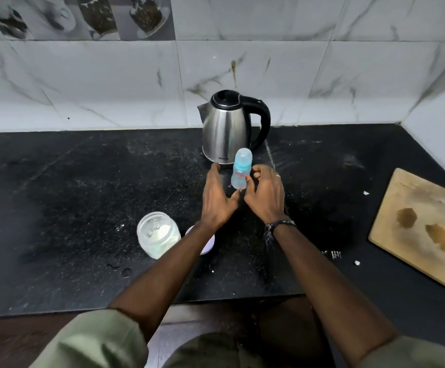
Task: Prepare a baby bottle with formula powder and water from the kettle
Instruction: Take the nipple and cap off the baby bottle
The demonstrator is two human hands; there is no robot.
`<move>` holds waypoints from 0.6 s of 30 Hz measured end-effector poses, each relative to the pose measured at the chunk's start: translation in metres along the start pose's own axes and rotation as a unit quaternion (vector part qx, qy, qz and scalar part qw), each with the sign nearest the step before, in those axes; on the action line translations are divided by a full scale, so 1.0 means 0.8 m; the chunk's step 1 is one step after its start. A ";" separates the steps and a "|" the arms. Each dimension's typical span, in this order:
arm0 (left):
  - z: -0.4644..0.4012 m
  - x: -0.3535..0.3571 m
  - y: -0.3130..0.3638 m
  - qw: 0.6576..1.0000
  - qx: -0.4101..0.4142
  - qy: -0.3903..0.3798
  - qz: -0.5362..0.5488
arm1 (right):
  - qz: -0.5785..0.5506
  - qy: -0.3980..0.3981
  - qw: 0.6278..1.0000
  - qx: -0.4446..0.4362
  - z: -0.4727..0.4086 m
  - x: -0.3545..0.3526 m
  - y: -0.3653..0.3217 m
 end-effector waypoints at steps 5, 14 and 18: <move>-0.052 0.038 -0.014 0.998 -0.046 -0.027 -0.025 | 0.004 -0.067 0.997 0.033 -0.056 0.019 0.011; -0.063 0.065 -0.036 0.991 -0.115 -0.066 0.004 | -0.010 -0.139 0.989 0.058 -0.078 0.058 0.024; -0.051 0.070 -0.029 0.993 -0.095 -0.064 0.030 | -0.034 -0.118 0.991 0.051 -0.067 0.044 0.018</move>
Point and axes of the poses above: each hand's wrist, its own z-axis away from the middle knuckle, its own x-axis out of the palm, y = z × x, the point moved 9 cm from there along -z, towards the middle knuckle, and after that the axes turned 9 degrees about -x, right-handed, at the moved point
